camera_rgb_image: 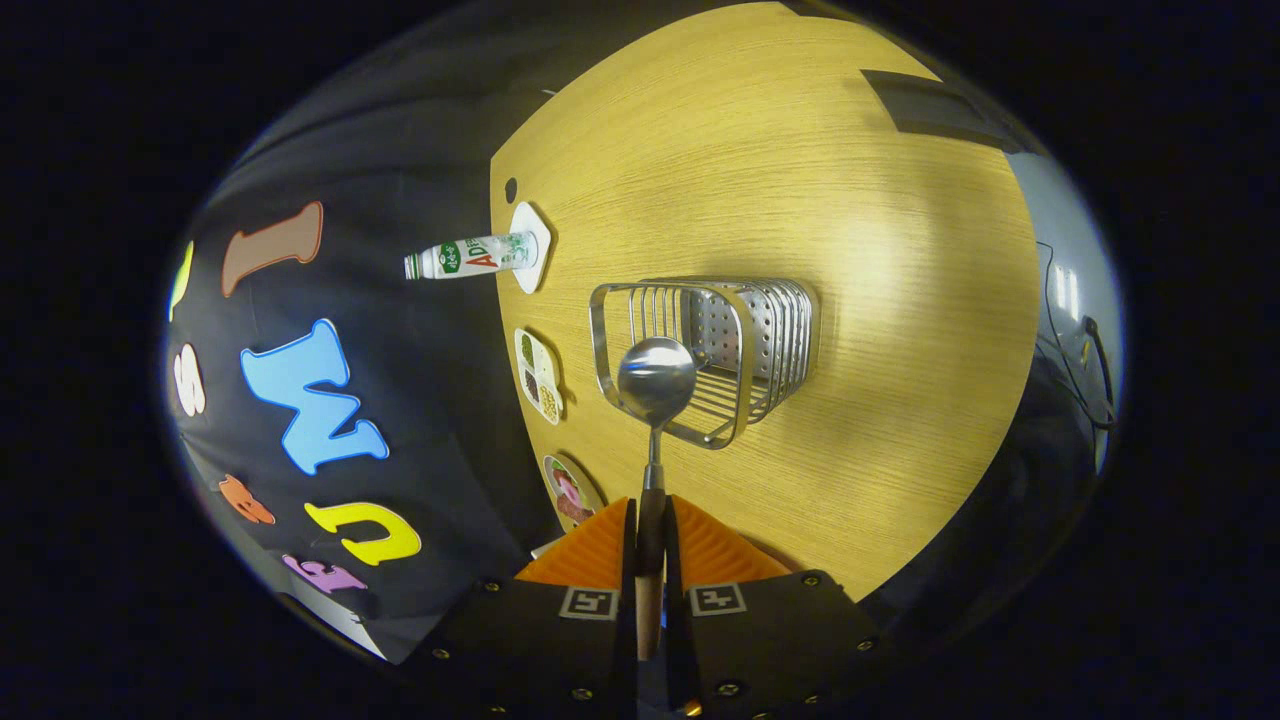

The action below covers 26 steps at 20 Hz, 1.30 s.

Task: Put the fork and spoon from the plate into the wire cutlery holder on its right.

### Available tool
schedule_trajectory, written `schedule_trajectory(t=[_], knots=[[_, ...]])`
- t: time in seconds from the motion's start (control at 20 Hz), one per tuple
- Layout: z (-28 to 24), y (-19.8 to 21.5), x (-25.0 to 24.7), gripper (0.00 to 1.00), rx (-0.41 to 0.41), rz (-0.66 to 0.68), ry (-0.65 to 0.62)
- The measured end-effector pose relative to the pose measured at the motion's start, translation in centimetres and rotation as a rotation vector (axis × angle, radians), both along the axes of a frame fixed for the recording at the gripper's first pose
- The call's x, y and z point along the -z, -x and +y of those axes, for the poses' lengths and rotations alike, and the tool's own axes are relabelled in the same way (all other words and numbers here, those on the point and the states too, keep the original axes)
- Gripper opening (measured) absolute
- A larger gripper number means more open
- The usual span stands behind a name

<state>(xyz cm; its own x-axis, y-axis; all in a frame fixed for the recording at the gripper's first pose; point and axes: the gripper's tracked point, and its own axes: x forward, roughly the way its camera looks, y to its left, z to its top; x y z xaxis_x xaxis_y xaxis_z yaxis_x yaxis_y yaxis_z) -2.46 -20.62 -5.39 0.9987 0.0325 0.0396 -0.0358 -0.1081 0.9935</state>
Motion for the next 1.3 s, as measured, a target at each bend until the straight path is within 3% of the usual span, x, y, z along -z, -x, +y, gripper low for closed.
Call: schedule_trajectory(t=[0.15, 0.4, 1.0, 1.3], knots=[[0.2, 0.9, 0.1, 0.22, 0.011, -0.006, -0.007], [1.5, 1.2, -0.9, 0.46, 0.006, -0.037, 0.018], [5.3, 1.1, -3.1, 0.47, -0.046, -0.049, 0.177], [7.4, 0.4, -4.3, 0.47, -0.01, -0.004, 0.452]])
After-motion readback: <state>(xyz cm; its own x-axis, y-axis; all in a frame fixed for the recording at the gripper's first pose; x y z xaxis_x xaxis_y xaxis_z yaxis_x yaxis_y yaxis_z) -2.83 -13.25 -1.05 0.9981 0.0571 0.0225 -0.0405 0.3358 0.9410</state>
